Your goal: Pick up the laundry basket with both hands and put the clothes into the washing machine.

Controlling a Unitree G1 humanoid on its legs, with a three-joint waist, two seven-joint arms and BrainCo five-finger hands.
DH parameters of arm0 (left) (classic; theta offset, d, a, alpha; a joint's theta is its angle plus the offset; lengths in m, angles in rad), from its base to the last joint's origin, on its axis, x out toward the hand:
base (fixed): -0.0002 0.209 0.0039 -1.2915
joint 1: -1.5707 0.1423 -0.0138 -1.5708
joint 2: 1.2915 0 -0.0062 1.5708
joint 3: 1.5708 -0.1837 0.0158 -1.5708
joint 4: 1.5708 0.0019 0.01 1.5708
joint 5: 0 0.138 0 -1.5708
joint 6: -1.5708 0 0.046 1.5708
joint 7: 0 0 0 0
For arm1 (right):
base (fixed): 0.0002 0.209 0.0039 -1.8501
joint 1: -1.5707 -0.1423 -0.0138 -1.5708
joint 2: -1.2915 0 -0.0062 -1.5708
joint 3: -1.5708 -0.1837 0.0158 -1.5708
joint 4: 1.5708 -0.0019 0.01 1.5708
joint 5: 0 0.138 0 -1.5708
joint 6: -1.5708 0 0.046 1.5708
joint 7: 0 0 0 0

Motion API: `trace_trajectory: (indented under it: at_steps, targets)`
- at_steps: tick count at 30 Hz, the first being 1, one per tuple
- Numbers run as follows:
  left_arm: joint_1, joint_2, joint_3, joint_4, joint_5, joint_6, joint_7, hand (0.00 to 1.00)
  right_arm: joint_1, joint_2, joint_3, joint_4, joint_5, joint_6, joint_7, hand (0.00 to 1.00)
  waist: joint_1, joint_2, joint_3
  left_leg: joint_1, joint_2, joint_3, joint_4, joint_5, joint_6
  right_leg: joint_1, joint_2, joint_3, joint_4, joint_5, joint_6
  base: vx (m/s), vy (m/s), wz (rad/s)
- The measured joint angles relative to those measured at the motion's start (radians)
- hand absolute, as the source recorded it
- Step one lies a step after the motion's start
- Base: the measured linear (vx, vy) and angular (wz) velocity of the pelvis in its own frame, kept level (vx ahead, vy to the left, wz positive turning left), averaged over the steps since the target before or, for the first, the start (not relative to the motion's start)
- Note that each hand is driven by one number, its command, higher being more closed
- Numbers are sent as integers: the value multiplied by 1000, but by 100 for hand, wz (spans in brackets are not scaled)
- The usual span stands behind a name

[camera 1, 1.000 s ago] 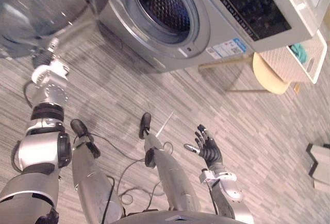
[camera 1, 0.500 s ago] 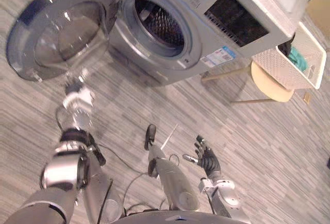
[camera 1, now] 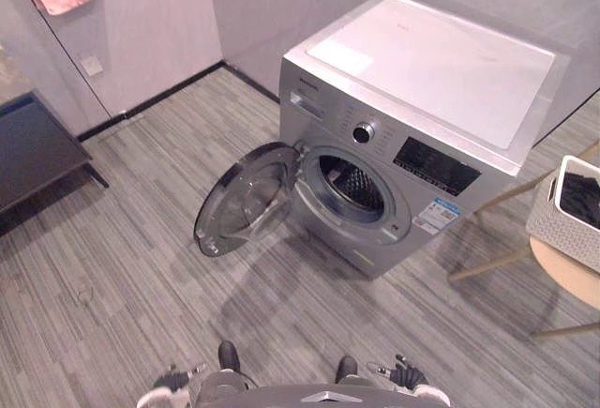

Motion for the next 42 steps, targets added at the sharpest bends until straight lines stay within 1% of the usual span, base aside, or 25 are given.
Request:
trace_trajectory:
  at_steps: [10, 14, 17, 18, 19, 21, 22, 24, 25, 26, 27, 28, 29, 30, 31, 32, 33, 34, 35, 36, 37, 38, 39, 41, 42]
  targets:
    - [29, -13, 36, 33, 63, 17, 0, 0, -13, 7, -118, 126, 39, 24, -29, 0, -10, -1, -30, 92, -15, 22, -1, -18, 2, 69, -14, 30, 0, -8, 10, -5, 23, -6]
    - [12, -9, 8, 31, 98, 17, 0, 0, -34, 15, -158, 117, 58, 24, -29, 0, -24, 5, -22, 67, -14, 87, -1, -24, 10, -52, -16, 124, 77, -29, -6, -42, 35, -55]
    - [-26, 11, -39, 31, 125, 18, -2, 0, -71, 20, -157, 86, 82, 24, -33, 0, -42, 5, 21, 66, -12, 179, 0, -28, 8, -144, -12, 200, 126, -24, -52, -32, 36, -97]
    - [-37, 21, -44, 31, 140, 17, -3, 0, -79, 22, -158, 66, 90, 24, -37, 0, -53, -6, 50, 88, -10, 224, 5, -33, 2, -154, -10, 212, 124, -12, -71, -14, 18, -95]
    - [-42, 24, -41, 31, 141, 17, -2, 0, -80, 23, -158, 60, 95, 23, -41, 0, -56, -7, 56, 103, -7, 246, 5, -38, -6, -153, -9, 210, 118, -5, -83, 16, 14, -120]
    - [-43, 23, -15, 31, 149, 17, -1, 0, -73, 18, -161, 43, 98, 22, -44, 0, -55, -11, 61, 144, 5, 303, 5, -49, -28, -146, -11, 157, 104, 4, -145, 49, 7, -111]
    - [-43, 22, 1, 32, 150, 18, -1, 0, -72, 16, -189, 43, 98, 21, -45, 0, -56, -12, 60, 169, 17, 352, 5, -56, -39, -143, -19, 90, 96, 3, -175, 62, 12, -119]
    - [-69, 24, 31, 31, 152, 19, 1, 0, -70, 13, -252, 59, 92, 24, -46, 0, -56, -9, 57, 188, 37, 436, 6, -67, -59, -148, -60, -105, 89, 5, -177, 88, 8, -117]
    - [-76, 24, 38, 31, 156, 19, 1, 0, -71, 11, -271, 71, 85, 24, -47, 0, -56, -18, 52, 189, 42, 451, 6, -68, -63, -148, -67, -145, 89, 5, -176, 102, -21, -73]
    - [-86, 26, 39, 30, 158, 20, 1, 0, -69, 6, -296, 101, 76, 27, -49, 0, -56, -15, 52, 191, 48, 465, 8, -70, -71, -146, -69, -181, 89, 14, -161, 110, -50, -41]
    - [-109, 34, 40, 29, 159, 20, 1, 0, -62, 1, -330, 148, 75, 39, -52, 0, -65, -20, 50, 184, 60, 468, 38, -83, -86, -145, -70, -187, 79, 52, -109, 143, -78, -26]
    - [-124, 34, 41, 26, 161, 20, 1, 0, -59, -4, -350, 176, 75, 45, -53, 0, -72, -22, 49, 180, 74, 465, 63, -94, -91, -143, -69, -189, 81, 69, -92, 174, -117, -9]
    - [-142, 30, 43, 18, 169, 19, 1, 0, -51, -8, -379, 208, 75, 52, -55, 0, -79, -10, 54, 172, 122, 462, 140, -127, -105, -141, -63, -195, 116, 69, -76, 167, -140, -13]
    - [-151, 17, 44, 9, 175, 18, 2, 0, -36, -12, -394, 211, 74, 62, -61, 0, -88, 26, 54, 160, 204, 454, 256, -170, -113, -154, -43, -195, 197, 4, -82, 165, -140, -19]
    - [-152, 14, 44, 8, 176, 18, 3, 0, -25, -14, -393, 220, 73, 62, -64, 0, -94, 29, 51, 159, 230, 448, 294, -181, -118, -163, -40, -192, 239, -24, -84, 160, -160, -23]
    - [-155, 9, 44, 4, 175, 19, 6, 0, -29, -19, -393, 240, 67, 62, -65, 0, -103, 49, 58, 157, 272, 431, 356, -184, -121, -171, -35, -188, 300, -70, -84, 178, -204, -32]
    - [-150, -2, 49, -11, 166, 19, 7, 0, -28, -19, -391, 251, 66, 63, -65, 0, -104, 62, 60, 146, 336, 406, 467, -172, -101, -172, -18, -172, 353, -114, -94, 189, -234, -39]
    - [-145, -9, 56, -24, 160, 19, 8, 0, -28, -20, -389, 251, 67, 63, -65, 0, -104, 69, 60, 136, 375, 391, 532, -157, -60, -165, -2, -163, 366, -132, -103, 216, -271, -64]
    - [-124, -20, 65, -39, 145, 18, 12, 0, -29, -22, -369, 249, 68, 62, -66, 0, -99, 80, 61, 104, 438, 344, 666, -88, 95, -142, 32, -136, 370, -160, -120, 234, -302, -76]
    - [-113, -27, 67, -37, 144, 18, 13, 0, -31, -26, -342, 242, 70, 62, -66, 0, -92, 66, 61, 65, 465, 271, 754, 4, 179, -120, 53, -103, 357, -175, -136, 233, -304, -102]
    - [-101, -46, 68, -36, 144, 19, 12, 0, -34, -32, -314, 230, 77, 58, -68, 0, -75, 67, 67, 14, 455, 180, 850, -19, 152, -113, 67, -56, 344, -189, -153, 216, -243, -116]
    - [-98, -73, 78, -45, 146, 3, 14, 0, -57, -51, -285, 191, 78, 52, -71, 0, -61, 85, 78, -63, 368, 73, 958, -146, 70, -105, 75, -9, 326, -193, -164, 194, -161, -127]
    - [-98, -80, 80, -48, 145, -3, 11, 0, -75, -72, -250, 172, 79, 45, -71, 0, -48, 96, 82, -133, 229, -27, 981, -242, 10, -98, 83, 37, 299, -190, -172, 197, -116, -115]
    - [-66, -80, 98, -58, 145, -3, 13, 0, -107, -84, -221, 169, 76, 40, -65, 0, -10, 109, 91, -184, 86, -89, 904, -302, -7, -58, 116, 99, 234, -169, -173, 212, -57, -135]
    - [-41, -78, 117, -55, 144, -1, 13, 0, -131, -77, -216, 163, 76, 41, -64, 0, -4, 110, 92, -193, 71, -64, 830, -304, 1, -28, 138, 122, 201, -163, -174, 327, -50, -134]
